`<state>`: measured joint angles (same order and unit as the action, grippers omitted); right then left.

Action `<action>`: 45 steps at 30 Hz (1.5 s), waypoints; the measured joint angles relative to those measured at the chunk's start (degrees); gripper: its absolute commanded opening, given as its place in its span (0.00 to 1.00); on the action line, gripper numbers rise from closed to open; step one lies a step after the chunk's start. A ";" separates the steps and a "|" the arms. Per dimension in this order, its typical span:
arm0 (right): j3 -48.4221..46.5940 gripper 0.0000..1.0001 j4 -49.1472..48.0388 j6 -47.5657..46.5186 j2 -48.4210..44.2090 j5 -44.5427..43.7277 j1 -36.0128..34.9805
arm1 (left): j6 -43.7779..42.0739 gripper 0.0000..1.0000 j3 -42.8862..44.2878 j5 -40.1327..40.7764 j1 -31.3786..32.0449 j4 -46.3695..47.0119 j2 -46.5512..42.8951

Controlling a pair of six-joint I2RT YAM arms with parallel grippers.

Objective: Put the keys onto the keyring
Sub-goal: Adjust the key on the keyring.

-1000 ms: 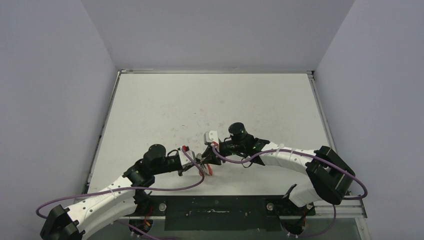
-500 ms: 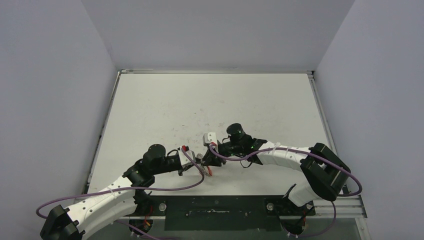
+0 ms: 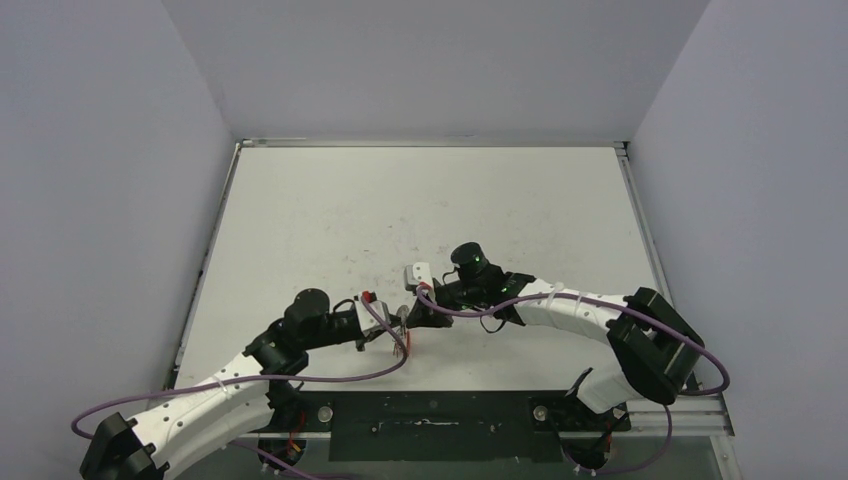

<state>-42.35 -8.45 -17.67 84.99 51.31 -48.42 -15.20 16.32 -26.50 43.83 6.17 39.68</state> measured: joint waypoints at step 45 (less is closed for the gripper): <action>-6.95 0.00 16.65 -5.66 -2.05 -3.34 -1.51 | 2.78 0.50 6.64 6.51 6.21 -11.19 4.76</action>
<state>-49.30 8.21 -23.33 82.94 47.97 -49.93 -12.43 22.96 -19.99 50.04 -5.02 44.45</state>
